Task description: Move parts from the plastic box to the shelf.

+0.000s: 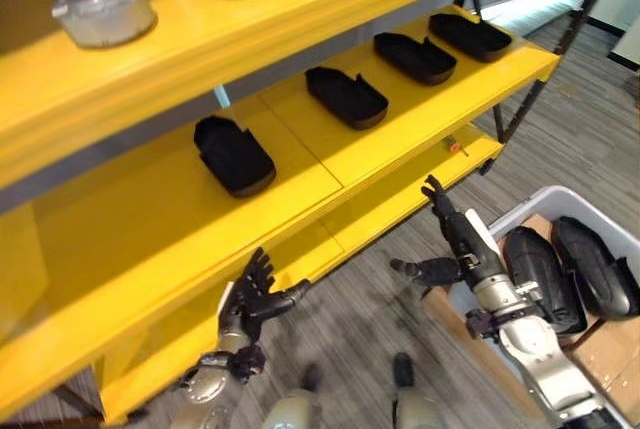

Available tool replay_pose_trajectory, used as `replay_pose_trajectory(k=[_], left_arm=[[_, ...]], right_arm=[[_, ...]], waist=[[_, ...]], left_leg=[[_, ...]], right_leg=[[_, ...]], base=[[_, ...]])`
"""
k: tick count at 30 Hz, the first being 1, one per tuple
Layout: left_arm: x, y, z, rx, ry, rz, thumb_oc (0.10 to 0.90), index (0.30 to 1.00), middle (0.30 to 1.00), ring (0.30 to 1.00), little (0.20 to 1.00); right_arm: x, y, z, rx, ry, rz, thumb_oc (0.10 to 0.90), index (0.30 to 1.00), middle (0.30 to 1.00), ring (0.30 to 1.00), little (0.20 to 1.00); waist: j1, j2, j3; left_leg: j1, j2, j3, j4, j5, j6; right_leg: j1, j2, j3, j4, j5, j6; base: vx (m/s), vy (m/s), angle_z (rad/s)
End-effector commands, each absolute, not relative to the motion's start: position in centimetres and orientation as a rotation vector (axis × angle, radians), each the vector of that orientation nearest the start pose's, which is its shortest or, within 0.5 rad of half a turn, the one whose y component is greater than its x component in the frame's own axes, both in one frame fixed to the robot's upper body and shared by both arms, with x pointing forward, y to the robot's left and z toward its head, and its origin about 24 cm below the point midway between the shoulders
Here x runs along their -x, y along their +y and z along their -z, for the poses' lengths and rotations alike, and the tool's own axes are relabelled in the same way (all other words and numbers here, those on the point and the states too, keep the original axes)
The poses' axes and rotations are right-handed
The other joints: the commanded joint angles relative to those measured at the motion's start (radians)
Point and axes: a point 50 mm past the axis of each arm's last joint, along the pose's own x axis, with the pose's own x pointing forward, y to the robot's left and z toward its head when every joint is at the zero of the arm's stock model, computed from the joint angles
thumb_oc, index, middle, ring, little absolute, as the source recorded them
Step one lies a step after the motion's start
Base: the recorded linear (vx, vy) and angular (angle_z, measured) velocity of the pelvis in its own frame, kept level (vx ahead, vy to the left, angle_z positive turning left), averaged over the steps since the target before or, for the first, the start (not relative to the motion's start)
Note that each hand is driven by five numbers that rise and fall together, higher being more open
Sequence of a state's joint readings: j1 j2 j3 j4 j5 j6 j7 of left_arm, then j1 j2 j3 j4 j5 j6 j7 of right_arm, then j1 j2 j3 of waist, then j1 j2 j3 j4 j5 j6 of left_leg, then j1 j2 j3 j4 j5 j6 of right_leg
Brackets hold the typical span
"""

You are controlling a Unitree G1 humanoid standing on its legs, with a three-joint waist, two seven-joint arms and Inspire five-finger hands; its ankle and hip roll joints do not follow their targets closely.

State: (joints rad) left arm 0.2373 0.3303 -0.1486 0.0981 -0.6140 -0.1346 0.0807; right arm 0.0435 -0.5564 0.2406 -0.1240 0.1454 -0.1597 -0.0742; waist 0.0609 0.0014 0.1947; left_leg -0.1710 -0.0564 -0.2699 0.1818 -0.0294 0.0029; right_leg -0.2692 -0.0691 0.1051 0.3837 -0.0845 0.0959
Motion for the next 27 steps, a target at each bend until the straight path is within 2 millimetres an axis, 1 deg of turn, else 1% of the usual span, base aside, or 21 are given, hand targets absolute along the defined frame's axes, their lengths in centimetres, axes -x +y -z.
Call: replay_pose_trajectory(k=[1,3,6,7,8,10,11,13,16,18,19,20,21,22,23,24,25,26,27], left_arm=[[-21.4,20.9,-2.9,0.197,-0.011,-0.05,0.9,1.0,1.0,1.0,1.0],[-21.3,20.8,-2.8,0.199,-0.009,-0.047,0.9,1.0,1.0,1.0,1.0],[-21.3,20.7,-2.8,0.2,-0.008,-0.042,0.9,1.0,1.0,1.0,1.0],[-21.3,20.7,-2.7,0.183,-0.001,-0.033,0.9,1.0,1.0,1.0,1.0],[-21.4,20.6,-2.8,0.179,0.0,-0.029,0.9,1.0,1.0,1.0,1.0],[-21.4,20.7,-2.8,0.177,0.001,-0.029,0.9,1.0,1.0,1.0,1.0],[-21.3,20.6,-2.8,0.175,0.004,-0.026,0.9,1.0,1.0,1.0,1.0],[-21.3,20.7,-2.8,0.17,0.007,-0.027,0.9,1.0,1.0,1.0,1.0],[-21.3,20.6,-2.8,0.169,0.008,-0.024,0.9,1.0,1.0,1.0,1.0],[-21.5,20.7,-3.0,0.167,-0.002,-0.028,0.9,1.0,1.0,1.0,1.0],[-21.9,20.9,-3.6,0.155,-0.031,-0.043,0.9,1.0,1.0,1.0,1.0],[-21.9,21.0,-3.8,0.154,-0.038,-0.05,0.9,1.0,1.0,1.0,1.0],[-21.9,21.0,-3.6,0.159,-0.033,-0.052,0.9,1.0,1.0,1.0,1.0],[-21.7,21.2,-3.5,0.163,-0.031,-0.06,0.9,1.0,1.0,1.0,1.0],[-21.6,21.4,-3.6,0.167,-0.032,-0.063,0.9,1.0,1.0,1.0,1.0],[-21.6,21.6,-3.6,0.174,-0.035,-0.075,0.9,1.0,1.0,1.0,1.0],[-21.6,21.6,-3.6,0.174,-0.035,-0.075,0.9,1.0,1.0,1.0,1.0],[-21.6,21.7,-3.6,0.16,-0.033,-0.075,0.9,1.0,1.0,1.0,1.0],[-21.6,21.7,-3.6,0.152,-0.033,-0.071,0.9,1.0,1.0,1.0,1.0]], right_arm=[[-25.4,-16.3,-14.4,0.356,-0.562,-0.233,0.9,1.0,1.0,1.0,1.0],[-25.3,-16.2,-14.1,0.359,-0.552,-0.232,0.9,1.0,1.0,1.0,1.0],[-24.8,-16.5,-13.6,0.338,-0.53,-0.221,0.9,1.0,1.0,1.0,1.0],[-24.5,-16.5,-13.3,0.337,-0.516,-0.23,0.9,1.0,1.0,1.0,1.0],[-24.6,-16.4,-13.3,0.35,-0.517,-0.23,0.9,1.0,1.0,1.0,1.0],[-24.6,-16.4,-13.3,0.352,-0.515,-0.23,0.9,1.0,1.0,1.0,1.0],[-24.6,-16.3,-13.2,0.352,-0.51,-0.233,0.9,1.0,1.0,1.0,1.0],[-24.6,-16.0,-13.2,0.356,-0.51,-0.243,0.9,1.0,1.0,1.0,1.0],[-24.6,-15.9,-13.1,0.359,-0.509,-0.248,0.9,1.0,1.0,1.0,1.0],[-24.8,-15.6,-13.3,0.367,-0.517,-0.257,0.9,1.0,1.0,1.0,1.0],[-25.4,-14.5,-14.0,0.372,-0.56,-0.272,0.9,1.0,1.0,1.0,1.0],[-25.6,-14.1,-14.1,0.373,-0.569,-0.274,0.9,1.0,1.0,1.0,1.0],[-25.7,-13.9,-14.0,0.37,-0.564,-0.277,0.9,1.0,1.0,1.0,1.0],[-25.9,-13.5,-13.9,0.371,-0.56,-0.285,0.9,1.0,1.0,1.0,1.0],[-26.2,-13.4,-14.0,0.378,-0.564,-0.289,0.9,1.0,1.0,1.0,1.0],[-26.4,-13.2,-14.3,0.377,-0.573,-0.294,0.9,1.0,1.0,1.0,1.0],[-26.4,-13.2,-14.3,0.377,-0.573,-0.294,0.9,1.0,1.0,1.0,1.0],[-26.5,-13.2,-14.5,0.404,-0.582,-0.285,0.9,1.0,1.0,1.0,1.0],[-26.4,-13.4,-14.5,0.411,-0.581,-0.277,0.9,1.0,1.0,1.0,1.0]], waist=[[0.002,-0.044,-0.023],[-0.005,-0.04,-0.04],[-0.019,-0.04,-0.061],[-0.032,-0.035,-0.074],[-0.035,-0.033,-0.078],[-0.037,-0.032,-0.08],[-0.048,-0.031,-0.084],[-0.055,-0.025,-0.09],[-0.056,-0.024,-0.089],[-0.055,-0.022,-0.083],[-0.035,-0.011,-0.048],[-0.018,-0.003,-0.037],[-0.017,0.0,-0.035],[-0.023,0.003,-0.032],[-0.026,0.007,-0.029],[-0.026,0.012,-0.021],[-0.025,0.013,-0.021],[-0.03,0.014,-0.008],[-0.035,0.008,-0.007]], left_leg=[[0.043,-0.044,-0.005,-0.102,0.105,-0.013],[0.076,-0.038,0.015,-0.132,0.104,-0.003],[0.098,-0.028,0.042,-0.164,0.103,0.005],[0.116,-0.021,0.061,-0.185,0.098,0.015],[0.129,-0.019,0.069,-0.196,0.094,0.024],[0.137,-0.016,0.081,-0.204,0.093,0.028],[0.148,-0.013,0.108,-0.206,0.083,0.038],[0.163,-0.014,0.137,-0.205,0.067,0.047],[0.166,-0.013,0.152,-0.202,0.061,0.05],[0.163,-0.014,0.165,-0.192,0.05,0.057],[0.159,-0.008,0.218,-0.176,0.029,0.067],[0.166,0.002,0.242,-0.174,0.019,0.064],[0.176,0.007,0.261,-0.181,0.014,0.06],[0.191,0.017,0.276,-0.194,0.01,0.056],[0.206,0.029,0.288,-0.207,0.005,0.051],[0.216,0.046,0.303,-0.218,0.001,0.042],[0.217,0.047,0.303,-0.218,0.001,0.042],[0.261,0.067,0.306,-0.235,-0.018,0.027],[0.281,0.074,0.304,-0.24,-0.029,0.02]], right_leg=[[0.215,0.095,-0.039,-0.319,0.099,-0.038],[0.23,0.099,-0.012,-0.331,0.107,-0.032],[0.247,0.09,-0.003,-0.349,0.109,-0.028],[0.255,0.084,0.009,-0.36,0.113,-0.02],[0.256,0.083,0.021,-0.362,0.117,-0.017],[0.258,0.084,0.035,-0.364,0.122,-0.015],[0.26,0.081,0.051,-0.365,0.128,-0.007],[0.258,0.083,0.085,-0.36,0.131,0.0],[0.254,0.085,0.101,-0.357,0.136,0.004],[0.232,0.09,0.12,-0.334,0.135,0.011],[0.15,0.06,0.042,-0.21,0.135,0.051],[0.128,-0.003,-0.059,-0.19,0.146,0.064],[0.111,-0.04,-0.108,-0.187,0.178,0.066],[0.095,-0.075,-0.14,-0.212,0.208,0.067],[0.081,-0.09,-0.147,-0.243,0.235,0.067],[0.047,-0.127,-0.166,-0.286,0.27,0.073],[0.048,-0.126,-0.165,-0.287,0.27,0.073],[0.012,-0.2,-0.2,-0.372,0.35,0.105],[0.008,-0.213,-0.209,-0.392,0.368,0.117]], base=[[0.04,0.076,-0.48],[0.1,0.095,-0.18],[0.09,0.078,-0.35],[0.12,0.131,-0.12],[0.09,0.126,-0.29],[0.04,0.069,-0.5],[0.04,0.086,-0.43],[0.04,0.102,-0.37],[0.0,0.046,-0.52],[-0.07,0.058,-0.43],[-0.11,0.052,-0.54],[-0.09,0.015,-1.11],[0.02,-0.038,-1.55],[0.06,-0.072,-1.56],[0.08,-0.101,-0.97],[0.06,-0.085,-0.34],[0.21,-0.2,-0.7],[0.27,-0.221,-0.7],[0.36,-0.291,-0.55]])
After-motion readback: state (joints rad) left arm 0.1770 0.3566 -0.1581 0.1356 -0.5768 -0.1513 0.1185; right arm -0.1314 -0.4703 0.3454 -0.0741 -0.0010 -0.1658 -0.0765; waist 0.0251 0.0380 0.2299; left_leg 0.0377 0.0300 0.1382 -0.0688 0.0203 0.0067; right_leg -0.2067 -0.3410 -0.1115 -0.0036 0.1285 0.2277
